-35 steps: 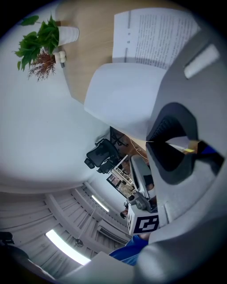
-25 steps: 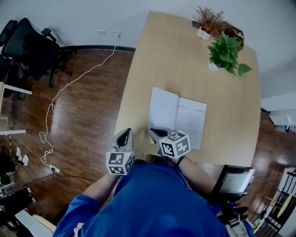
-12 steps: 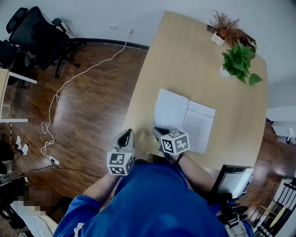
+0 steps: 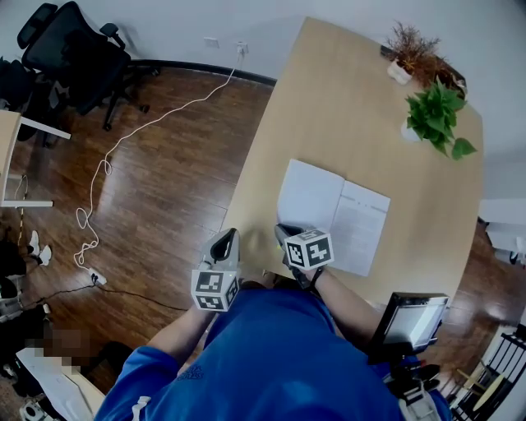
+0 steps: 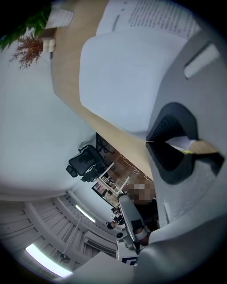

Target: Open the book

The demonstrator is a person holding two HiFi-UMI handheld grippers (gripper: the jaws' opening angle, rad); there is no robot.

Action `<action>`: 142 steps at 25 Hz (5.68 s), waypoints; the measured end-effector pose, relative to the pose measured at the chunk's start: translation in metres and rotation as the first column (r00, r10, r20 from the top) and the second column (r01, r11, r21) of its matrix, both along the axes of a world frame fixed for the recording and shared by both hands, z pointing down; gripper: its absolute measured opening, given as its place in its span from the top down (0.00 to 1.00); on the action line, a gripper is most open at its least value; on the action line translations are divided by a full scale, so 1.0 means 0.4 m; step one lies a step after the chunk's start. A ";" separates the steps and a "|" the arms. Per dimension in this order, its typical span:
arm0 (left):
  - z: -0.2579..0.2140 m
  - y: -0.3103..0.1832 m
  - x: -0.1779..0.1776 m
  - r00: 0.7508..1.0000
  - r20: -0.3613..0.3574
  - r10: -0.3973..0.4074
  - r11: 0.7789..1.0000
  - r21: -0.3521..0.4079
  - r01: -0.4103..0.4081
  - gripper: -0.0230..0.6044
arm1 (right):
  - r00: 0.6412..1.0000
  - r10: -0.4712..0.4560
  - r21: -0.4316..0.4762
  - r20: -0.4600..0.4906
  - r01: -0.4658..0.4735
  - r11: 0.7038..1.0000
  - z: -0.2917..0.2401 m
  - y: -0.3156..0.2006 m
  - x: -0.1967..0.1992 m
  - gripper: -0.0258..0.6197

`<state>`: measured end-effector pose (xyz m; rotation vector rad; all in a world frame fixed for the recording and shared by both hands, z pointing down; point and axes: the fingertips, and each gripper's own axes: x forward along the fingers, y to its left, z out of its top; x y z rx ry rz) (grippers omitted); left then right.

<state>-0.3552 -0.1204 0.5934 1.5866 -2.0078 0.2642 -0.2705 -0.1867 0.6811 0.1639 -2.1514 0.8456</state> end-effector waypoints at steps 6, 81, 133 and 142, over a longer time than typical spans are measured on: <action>0.003 0.010 -0.005 1.000 0.004 -0.013 1.000 -0.005 0.013 0.95 | 1.000 0.001 0.003 -0.029 -0.001 1.000 0.027 -0.002 -0.001 0.95; -0.099 -0.110 0.443 0.945 0.042 0.324 0.937 0.123 -0.326 0.95 | 0.939 0.286 0.365 0.191 -0.339 0.867 -0.272 -0.030 0.478 0.85; -0.225 0.220 0.779 0.918 0.129 0.375 0.892 0.218 -0.395 0.95 | 0.895 0.322 0.616 0.309 -0.446 0.650 -0.450 0.306 0.844 0.96; -0.226 0.226 0.767 0.917 0.129 0.376 0.894 0.210 -0.396 0.95 | 0.900 0.318 0.615 0.300 -0.437 0.657 -0.445 0.309 0.837 0.96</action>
